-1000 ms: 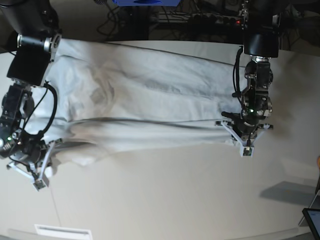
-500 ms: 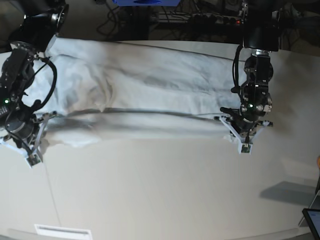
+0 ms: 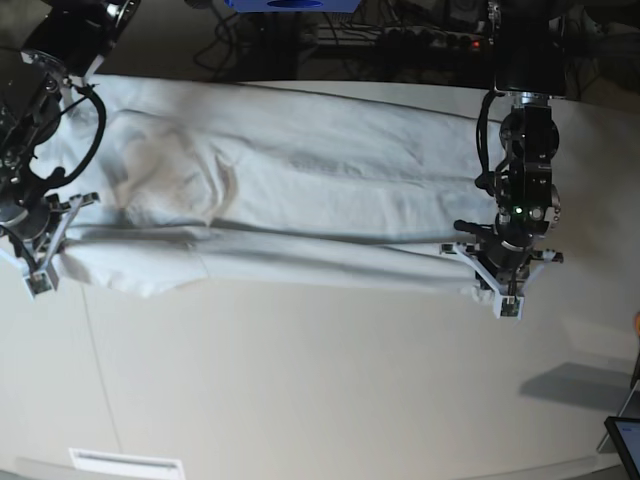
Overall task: Fold the T-shirt properly
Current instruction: 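Drag the folded shirt with both grippers toward the collar edge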
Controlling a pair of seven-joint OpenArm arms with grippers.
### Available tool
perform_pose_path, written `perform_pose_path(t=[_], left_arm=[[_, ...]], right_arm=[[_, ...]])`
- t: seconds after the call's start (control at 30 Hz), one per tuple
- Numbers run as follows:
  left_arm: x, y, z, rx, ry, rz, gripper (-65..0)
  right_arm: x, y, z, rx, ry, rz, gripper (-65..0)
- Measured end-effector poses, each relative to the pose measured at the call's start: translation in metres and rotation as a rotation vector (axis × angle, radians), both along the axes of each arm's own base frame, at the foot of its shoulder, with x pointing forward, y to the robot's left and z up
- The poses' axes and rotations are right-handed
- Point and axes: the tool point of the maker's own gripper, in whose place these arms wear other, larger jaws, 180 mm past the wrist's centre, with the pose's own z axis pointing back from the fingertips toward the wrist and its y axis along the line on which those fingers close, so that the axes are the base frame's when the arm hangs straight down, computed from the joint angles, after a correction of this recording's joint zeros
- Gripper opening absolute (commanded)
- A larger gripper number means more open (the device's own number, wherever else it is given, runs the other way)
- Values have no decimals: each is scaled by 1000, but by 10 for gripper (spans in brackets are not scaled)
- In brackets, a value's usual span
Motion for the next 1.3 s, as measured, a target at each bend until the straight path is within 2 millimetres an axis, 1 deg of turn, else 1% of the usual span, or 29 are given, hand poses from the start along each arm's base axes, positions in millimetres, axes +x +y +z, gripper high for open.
perform_pose_path(t=[0.1, 0.27, 0.33, 0.37, 0.43, 0.47, 0.5, 0.53, 0.57, 0.6, 0.67, 0.73, 0.77, 0.8, 0.9, 1.03, 1.2, 1.3], left_arm=[[-10, 0, -6, 3, 53, 8, -650], [-8, -8, 10, 8, 4, -16, -650], [-12, -10, 10, 10, 6, -24, -650], [-14, -11, 6, 10, 20, -26, -650], [-17, -11, 1, 8, 37, -24, -650], [-17, -10, 1, 9, 39, -23, -650], [-17, -10, 1, 9, 38, -23, -650], [-16, -10, 1, 9, 37, -23, -650], [-16, -11, 1, 9, 36, -24, -650], [-16, -11, 1, 9, 37, -24, -650], [-17, -10, 0, 9, 39, -22, -650], [-17, -10, 0, 8, 40, -22, -650], [-17, -10, 0, 9, 39, -22, -650], [-17, -10, 0, 8, 39, -22, -650], [-18, -9, 0, 9, 39, -18, -650], [-17, -9, 1, 8, 38, -17, -650], [-17, -8, 1, 8, 38, -16, -650], [-18, -7, -1, 8, 42, -13, -650]], right_arm=[[-10, 2, -8, 25, 20, 1, -649], [-19, 2, -11, 74, 16, -3, -649], [-23, 3, -13, 101, 14, 1, -649], [-23, 2, -12, 102, 14, 6, -649], [-19, -4, -5, 90, -5, 5, -640], [-12, -5, 1, 87, -32, 7, -638], [-4, -6, 9, 81, -66, 9, -624], [5, -5, 18, 89, -110, 19, -595], [14, -3, 25, 100, -143, 25, -541], [21, -1, 27, 112, -153, 28, -488], [39, 1, 26, 148, -155, 31, -326], [54, 7, 19, 187, -139, 48, -183], [58, 10, 14, 202, -120, 53, -149], [62, 10, 8, 212, -99, 61, -136], [72, 12, -7, 245, -42, 63, -148], [85, 18, -15, 301, -54, 70, -177], [88, 20, -37, 362, 8, 49, -189], [92, 22, -43, 392, 5, 43, -189]])
